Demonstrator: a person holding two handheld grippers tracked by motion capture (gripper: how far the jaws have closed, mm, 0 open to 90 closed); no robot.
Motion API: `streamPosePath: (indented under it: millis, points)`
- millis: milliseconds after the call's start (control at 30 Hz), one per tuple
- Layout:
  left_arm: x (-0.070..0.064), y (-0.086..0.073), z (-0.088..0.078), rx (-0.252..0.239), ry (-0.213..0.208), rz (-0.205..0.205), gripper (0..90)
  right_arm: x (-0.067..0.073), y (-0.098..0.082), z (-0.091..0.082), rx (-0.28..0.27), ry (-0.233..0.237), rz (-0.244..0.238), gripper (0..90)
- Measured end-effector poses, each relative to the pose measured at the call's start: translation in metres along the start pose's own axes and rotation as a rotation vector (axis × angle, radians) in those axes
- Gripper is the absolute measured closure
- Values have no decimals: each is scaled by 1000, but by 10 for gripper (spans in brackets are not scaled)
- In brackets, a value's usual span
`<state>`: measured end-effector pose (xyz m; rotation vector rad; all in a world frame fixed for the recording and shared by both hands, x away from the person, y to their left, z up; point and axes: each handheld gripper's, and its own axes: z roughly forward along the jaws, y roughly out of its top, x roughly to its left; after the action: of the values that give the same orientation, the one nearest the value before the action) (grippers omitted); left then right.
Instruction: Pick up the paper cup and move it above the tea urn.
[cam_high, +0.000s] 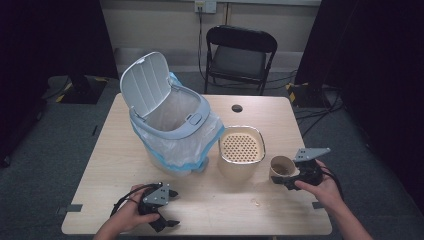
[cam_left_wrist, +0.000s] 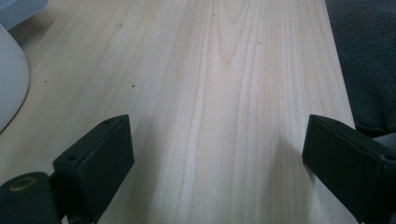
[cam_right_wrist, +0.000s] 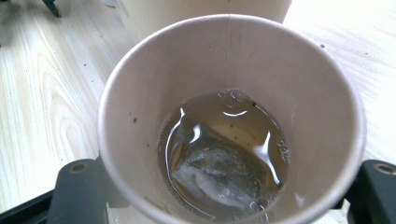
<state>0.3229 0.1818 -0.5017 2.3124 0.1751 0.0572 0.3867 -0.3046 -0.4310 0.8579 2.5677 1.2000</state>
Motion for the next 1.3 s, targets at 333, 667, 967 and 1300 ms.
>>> streamPosePath:
  millis: [333,667,967,1300]
  points:
    - [0,0,0,-1,0,0,83,-11,9,-4,10,-23,-4,276]
    - [0,0,0,2,-1,0,82,-21,18,-9,23,-34,-4,277]
    - [0,0,0,3,-1,0,82,-32,32,-13,17,-46,-5,278]
    - [0,0,0,4,-4,4,82,-40,48,-12,22,-48,-15,280]
